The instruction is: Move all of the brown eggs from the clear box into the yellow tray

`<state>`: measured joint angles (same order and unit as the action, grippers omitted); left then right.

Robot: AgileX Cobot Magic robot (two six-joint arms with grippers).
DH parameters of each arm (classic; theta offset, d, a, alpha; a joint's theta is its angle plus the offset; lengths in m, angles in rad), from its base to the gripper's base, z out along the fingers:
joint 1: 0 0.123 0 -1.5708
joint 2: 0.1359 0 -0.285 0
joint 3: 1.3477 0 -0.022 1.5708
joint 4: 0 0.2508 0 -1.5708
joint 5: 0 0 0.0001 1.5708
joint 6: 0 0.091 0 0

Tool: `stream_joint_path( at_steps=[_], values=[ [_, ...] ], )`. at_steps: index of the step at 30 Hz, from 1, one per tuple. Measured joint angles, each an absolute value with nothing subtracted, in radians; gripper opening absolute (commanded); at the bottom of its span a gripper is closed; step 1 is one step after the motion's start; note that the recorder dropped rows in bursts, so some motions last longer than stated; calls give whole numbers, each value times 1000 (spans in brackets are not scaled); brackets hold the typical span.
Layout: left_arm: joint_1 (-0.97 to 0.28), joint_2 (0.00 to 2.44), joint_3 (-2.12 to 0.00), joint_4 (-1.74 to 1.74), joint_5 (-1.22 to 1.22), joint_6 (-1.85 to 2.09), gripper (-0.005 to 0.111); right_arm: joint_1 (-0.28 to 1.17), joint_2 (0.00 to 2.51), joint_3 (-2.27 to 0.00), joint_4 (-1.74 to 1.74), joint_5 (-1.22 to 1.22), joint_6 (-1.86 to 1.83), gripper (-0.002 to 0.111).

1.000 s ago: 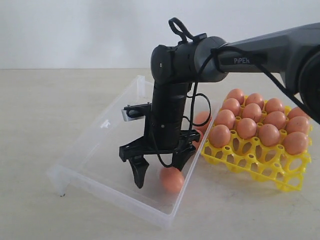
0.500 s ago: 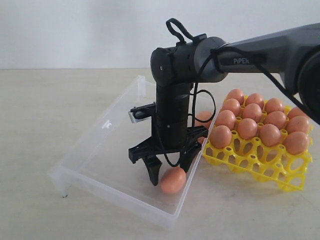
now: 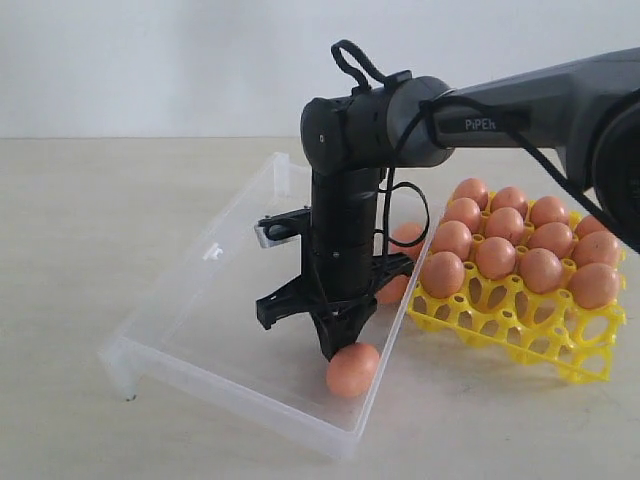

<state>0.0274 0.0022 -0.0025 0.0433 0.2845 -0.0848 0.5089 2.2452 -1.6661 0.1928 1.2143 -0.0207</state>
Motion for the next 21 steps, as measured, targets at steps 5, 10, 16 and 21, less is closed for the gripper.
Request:
stream_joint_path(
  at_steps=[5,10,16,21],
  values=[
    [27,2,-3,43,284,-85,4,509,2245,-1666,197,1212,-132,35],
    [27,2,-3,43,284,-85,4,509,2245,-1666,211,1223,-337,63],
    [27,2,-3,43,284,-85,4,509,2245,-1666,219,1239,-532,63],
    [27,2,-3,43,284,-85,4,509,2243,-1666,238,1237,-537,63]
  ],
)
